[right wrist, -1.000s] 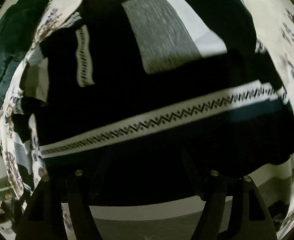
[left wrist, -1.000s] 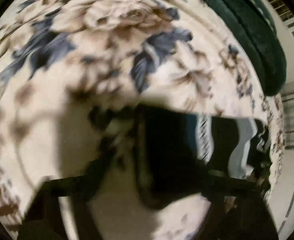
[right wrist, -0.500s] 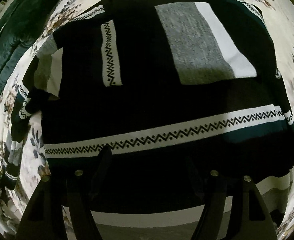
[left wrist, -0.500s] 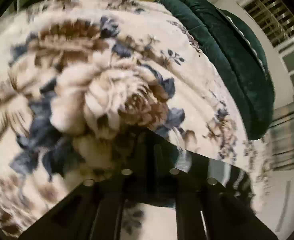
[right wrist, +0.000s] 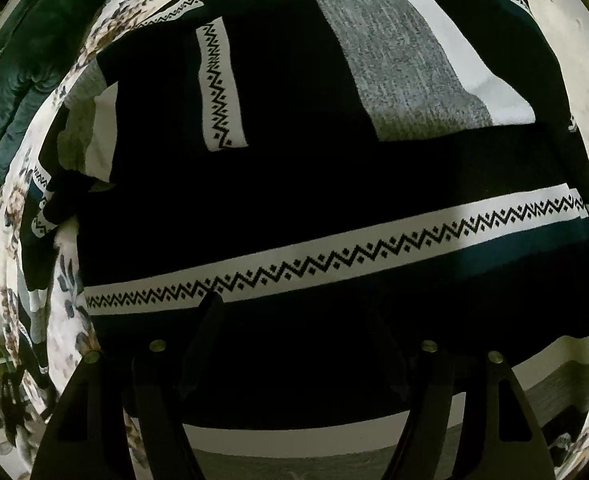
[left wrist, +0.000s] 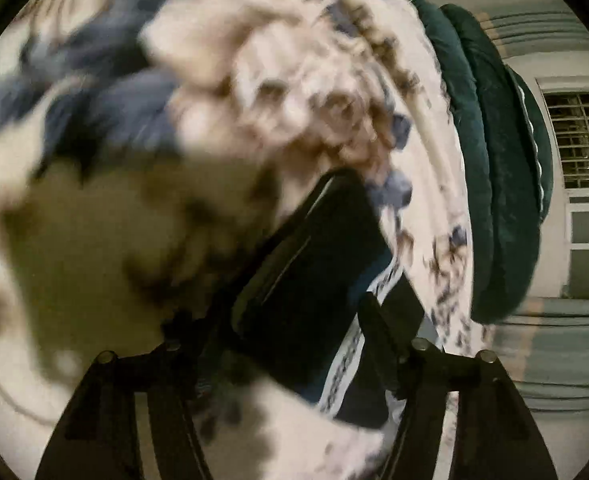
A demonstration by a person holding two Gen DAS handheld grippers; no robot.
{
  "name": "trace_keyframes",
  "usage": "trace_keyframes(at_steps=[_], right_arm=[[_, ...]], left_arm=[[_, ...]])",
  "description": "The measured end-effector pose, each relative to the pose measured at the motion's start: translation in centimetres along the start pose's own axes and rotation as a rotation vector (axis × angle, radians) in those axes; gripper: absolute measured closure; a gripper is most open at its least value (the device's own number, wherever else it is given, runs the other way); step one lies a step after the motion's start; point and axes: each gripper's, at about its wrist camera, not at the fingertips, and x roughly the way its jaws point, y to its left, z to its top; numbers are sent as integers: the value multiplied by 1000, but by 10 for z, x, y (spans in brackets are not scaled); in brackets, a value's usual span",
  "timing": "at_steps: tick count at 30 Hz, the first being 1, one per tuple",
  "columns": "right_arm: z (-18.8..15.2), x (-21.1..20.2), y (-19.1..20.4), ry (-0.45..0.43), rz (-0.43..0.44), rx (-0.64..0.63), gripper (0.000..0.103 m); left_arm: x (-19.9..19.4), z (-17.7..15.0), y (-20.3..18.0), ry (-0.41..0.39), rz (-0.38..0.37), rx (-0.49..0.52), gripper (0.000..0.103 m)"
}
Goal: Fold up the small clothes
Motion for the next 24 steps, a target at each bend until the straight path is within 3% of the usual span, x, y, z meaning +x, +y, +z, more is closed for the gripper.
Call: trace_keyframes(at_steps=[1,7,12,16,19,24], right_arm=[[0,-1,-2,-1,3,3,29],[5,-12,-25,-18,12,32,29],[19,-20,-50,-34,39,83,29],[33,-31,-72,-64,64,117,29],[48,-39,-87,-92,66,132,29],[68,-48,-124,-111,55,147,29]], left_arm=[[-3,1,-14,-33,43,65,100],[-16,-15,-99,-118,103,374,98],[-23,-70,-184,-116,47,641,98],[-7,-152,-257,-43,-21,848,98],[14,-233,-302,46,-80,974,98],[42,-351,-341,182,-150,1095,98]])
